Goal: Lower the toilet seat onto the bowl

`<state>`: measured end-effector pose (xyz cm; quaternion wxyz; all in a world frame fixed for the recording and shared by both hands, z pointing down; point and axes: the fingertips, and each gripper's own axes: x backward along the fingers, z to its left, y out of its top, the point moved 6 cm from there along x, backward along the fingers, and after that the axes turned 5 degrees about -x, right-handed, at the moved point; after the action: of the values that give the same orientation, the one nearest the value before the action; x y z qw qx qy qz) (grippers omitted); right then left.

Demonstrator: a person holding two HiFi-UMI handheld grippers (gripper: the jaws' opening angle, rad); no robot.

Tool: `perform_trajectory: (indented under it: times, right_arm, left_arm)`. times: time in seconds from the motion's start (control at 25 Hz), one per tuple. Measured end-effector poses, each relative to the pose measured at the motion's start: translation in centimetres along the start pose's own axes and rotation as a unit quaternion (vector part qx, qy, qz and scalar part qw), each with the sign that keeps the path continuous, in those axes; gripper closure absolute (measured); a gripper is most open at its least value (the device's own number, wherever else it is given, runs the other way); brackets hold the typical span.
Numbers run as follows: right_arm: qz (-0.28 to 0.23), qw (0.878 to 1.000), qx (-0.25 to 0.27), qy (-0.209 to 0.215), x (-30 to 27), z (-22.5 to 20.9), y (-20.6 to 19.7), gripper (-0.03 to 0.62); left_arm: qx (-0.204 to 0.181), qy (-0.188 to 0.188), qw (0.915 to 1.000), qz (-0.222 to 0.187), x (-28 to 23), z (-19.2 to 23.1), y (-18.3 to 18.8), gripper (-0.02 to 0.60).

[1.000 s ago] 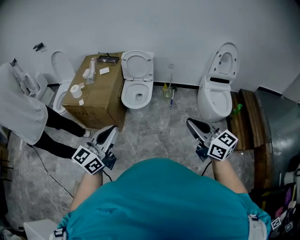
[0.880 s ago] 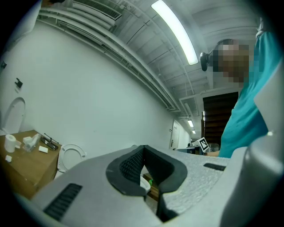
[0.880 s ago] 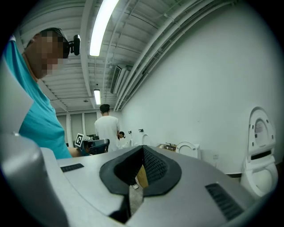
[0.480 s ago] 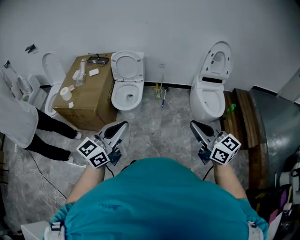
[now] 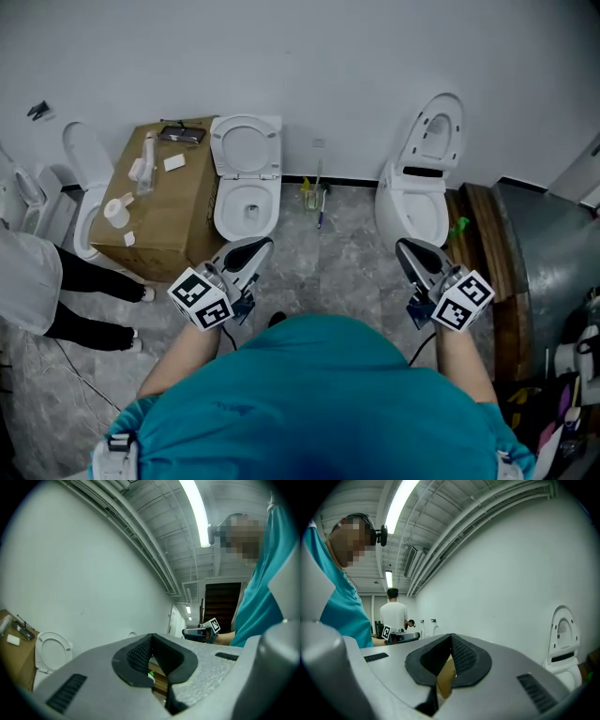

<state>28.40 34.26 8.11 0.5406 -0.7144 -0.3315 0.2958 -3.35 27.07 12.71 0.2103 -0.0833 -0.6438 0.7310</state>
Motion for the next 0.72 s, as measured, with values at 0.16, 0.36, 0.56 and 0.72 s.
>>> perform_trajectory:
  times: [0.16, 0.36, 0.56, 0.72]
  right_arm:
    - [-0.006, 1.0, -0.007, -0.009, -5.8, -2.4, 1.6, 0.595]
    - [-0.01, 1.0, -0.004, -0.004, -13.6, -5.2, 3.6, 0.595]
    - [-0.02, 1.0, -0.014, 0.003, -19.3, -8.4, 4.3, 0.595]
    - [-0.013, 0.999, -0.013, 0.026, -22.5, -11.2, 4.9, 0.595]
  left_arm:
    - [-0.012, -0.007, 0.9999, 0.0, -1.5, 6.8, 2.0, 0.577]
    - [-0.015, -0.003, 0.9999, -0.002, -2.8, 14.9, 3.2, 0.577]
    - [-0.007, 0.021, 0.9997, 0.003, -3.3, 20.2, 2.8, 0.577]
    - [-0.003, 0.043, 0.9991, 0.008, -4.3, 22.2, 2.1, 0.577]
